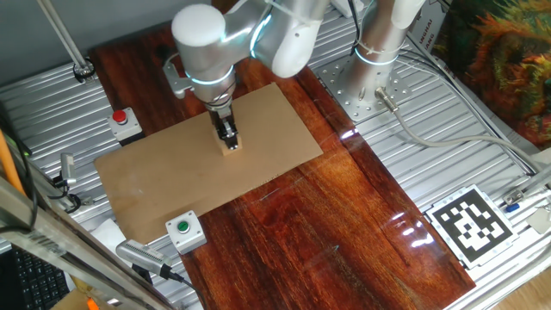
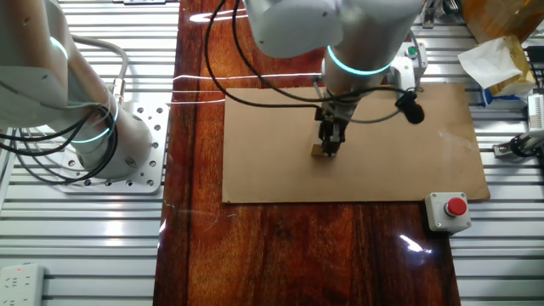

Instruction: Hold a small block with the gripper and sweep it from left to right on the table

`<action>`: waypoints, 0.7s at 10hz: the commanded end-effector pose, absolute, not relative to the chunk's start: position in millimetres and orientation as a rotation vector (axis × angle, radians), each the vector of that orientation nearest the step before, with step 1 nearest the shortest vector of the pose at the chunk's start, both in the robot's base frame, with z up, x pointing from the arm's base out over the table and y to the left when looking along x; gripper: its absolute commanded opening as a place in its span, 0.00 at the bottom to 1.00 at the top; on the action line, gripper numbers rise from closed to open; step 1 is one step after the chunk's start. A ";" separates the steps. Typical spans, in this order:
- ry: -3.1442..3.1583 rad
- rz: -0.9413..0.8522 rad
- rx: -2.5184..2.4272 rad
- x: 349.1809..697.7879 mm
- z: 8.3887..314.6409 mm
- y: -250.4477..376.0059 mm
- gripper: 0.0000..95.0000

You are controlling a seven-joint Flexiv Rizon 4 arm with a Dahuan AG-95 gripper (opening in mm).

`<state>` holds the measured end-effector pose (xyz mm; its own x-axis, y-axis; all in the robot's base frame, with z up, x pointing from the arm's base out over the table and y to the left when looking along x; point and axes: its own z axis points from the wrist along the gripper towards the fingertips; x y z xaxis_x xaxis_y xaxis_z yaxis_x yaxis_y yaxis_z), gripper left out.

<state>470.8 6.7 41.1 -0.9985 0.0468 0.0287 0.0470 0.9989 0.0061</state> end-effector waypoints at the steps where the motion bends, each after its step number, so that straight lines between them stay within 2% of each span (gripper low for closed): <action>1: -3.126 0.020 -0.047 462.4 13.9 8.6 0.00; 7: -3.126 -0.017 -0.053 448.1 13.3 12.5 0.00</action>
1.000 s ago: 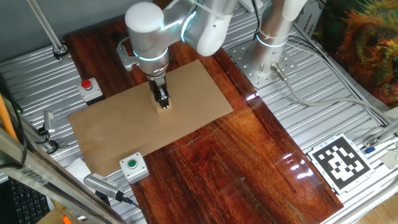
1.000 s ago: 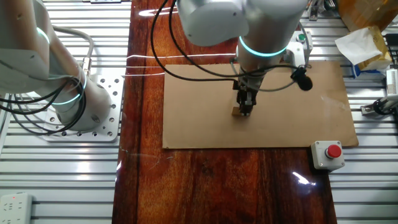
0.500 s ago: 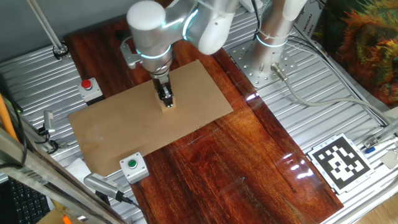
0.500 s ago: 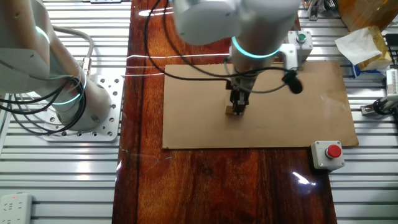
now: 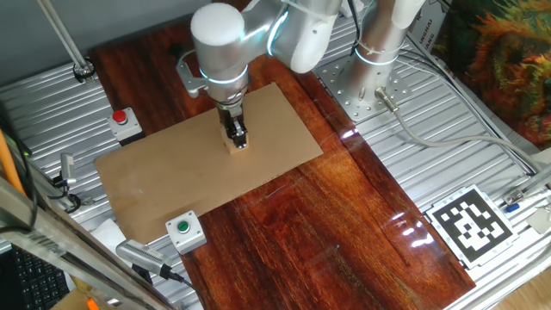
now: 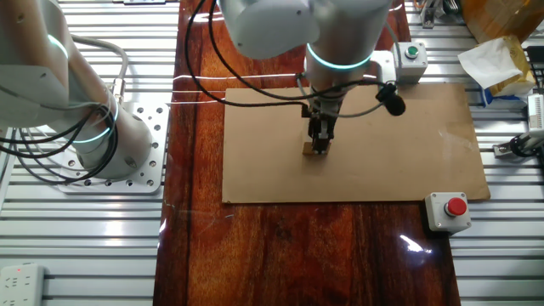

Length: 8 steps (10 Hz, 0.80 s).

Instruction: Hold a small block with the gripper and sweep it from left to right on the table

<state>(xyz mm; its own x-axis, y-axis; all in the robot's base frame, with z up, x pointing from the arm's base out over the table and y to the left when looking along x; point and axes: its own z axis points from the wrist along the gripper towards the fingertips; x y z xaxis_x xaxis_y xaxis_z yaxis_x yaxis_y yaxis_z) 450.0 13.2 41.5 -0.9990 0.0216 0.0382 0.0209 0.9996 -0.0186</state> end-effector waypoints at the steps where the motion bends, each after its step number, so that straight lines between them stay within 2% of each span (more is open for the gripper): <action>1: -3.117 0.007 -0.042 445.0 13.2 13.4 0.00; 3: -3.114 0.052 -0.014 444.0 13.4 12.7 0.00; 6: -3.106 0.022 -0.032 444.0 13.2 12.7 0.00; 8: -3.091 -0.074 -0.074 443.9 13.3 12.5 0.00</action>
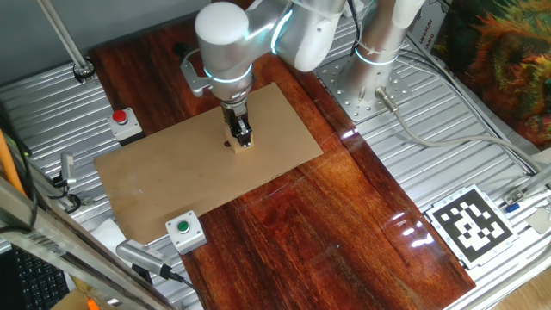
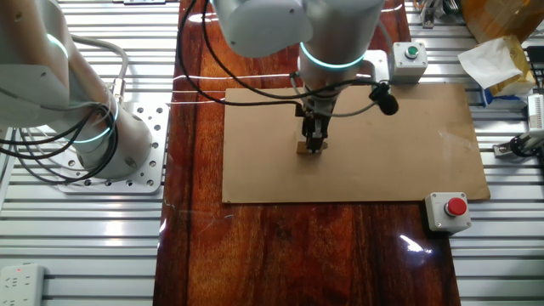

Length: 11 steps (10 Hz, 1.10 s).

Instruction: Hold a small block with the gripper and sweep it from left to right on the table

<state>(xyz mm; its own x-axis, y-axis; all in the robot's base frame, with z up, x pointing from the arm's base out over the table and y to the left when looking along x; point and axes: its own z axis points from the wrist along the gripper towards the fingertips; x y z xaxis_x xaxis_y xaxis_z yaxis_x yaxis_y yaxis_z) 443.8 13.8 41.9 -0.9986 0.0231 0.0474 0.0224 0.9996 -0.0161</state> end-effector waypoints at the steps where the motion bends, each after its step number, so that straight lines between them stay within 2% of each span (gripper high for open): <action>1: -3.101 0.018 -0.032 443.9 13.3 12.5 0.00; 2: -3.101 0.016 -0.034 443.9 13.6 12.5 0.00; 3: -3.102 0.006 -0.017 443.9 13.8 12.4 0.20; 4: -3.106 0.012 0.005 444.2 15.7 12.2 0.20; 5: -3.112 0.018 0.024 444.7 20.1 11.7 0.60; 6: -3.114 0.005 0.027 445.3 25.4 11.2 0.60; 7: -3.116 -0.014 0.023 445.7 28.9 10.9 0.80; 11: -3.123 -0.023 0.024 447.0 36.8 10.2 0.80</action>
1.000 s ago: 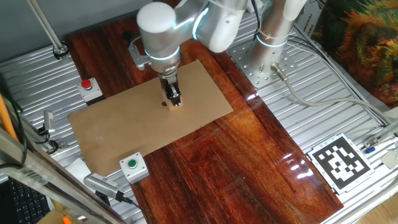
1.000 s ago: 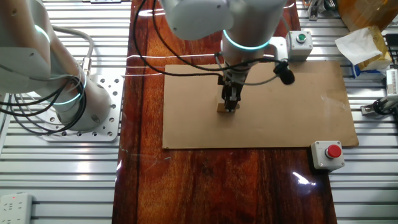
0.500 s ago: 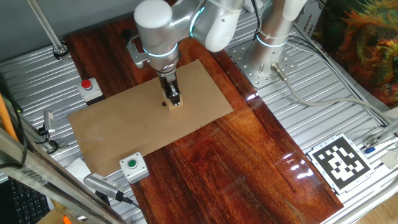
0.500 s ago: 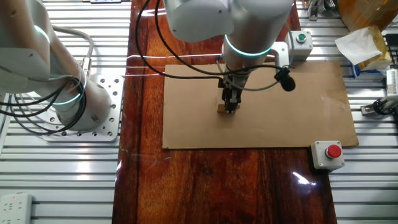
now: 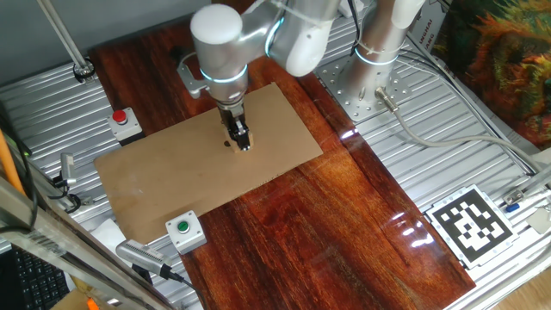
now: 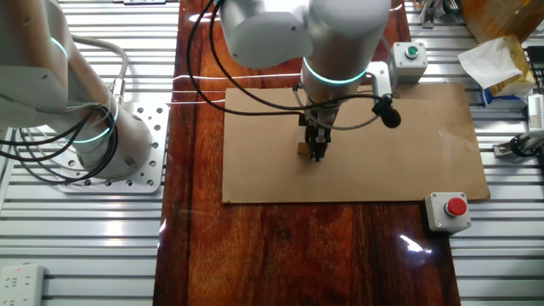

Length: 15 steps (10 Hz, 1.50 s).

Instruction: Hold a small block with the gripper and sweep it from left to right on the table

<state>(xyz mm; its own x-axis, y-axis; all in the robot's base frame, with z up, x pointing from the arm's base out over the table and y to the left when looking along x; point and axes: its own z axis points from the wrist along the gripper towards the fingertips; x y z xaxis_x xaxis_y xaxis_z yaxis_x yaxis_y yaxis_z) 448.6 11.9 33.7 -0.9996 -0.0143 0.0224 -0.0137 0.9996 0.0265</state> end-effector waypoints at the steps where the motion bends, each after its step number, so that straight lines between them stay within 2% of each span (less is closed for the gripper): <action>1: -3.124 -0.024 0.027 447.4 40.8 10.0 0.80; 2: -3.122 -0.023 0.030 447.9 45.5 9.8 1.00; 5: -3.119 -0.032 0.032 453.0 74.9 9.1 1.00; 8: -3.123 -0.032 0.039 462.9 88.8 7.6 1.00; 9: -3.123 -0.029 0.040 471.6 97.9 6.4 0.80; 13: -3.123 -0.025 0.026 498.9 117.2 3.7 0.80; 14: -3.126 -0.020 0.027 522.6 125.6 1.7 0.60; 15: -3.123 -0.020 0.019 540.1 132.6 1.4 0.60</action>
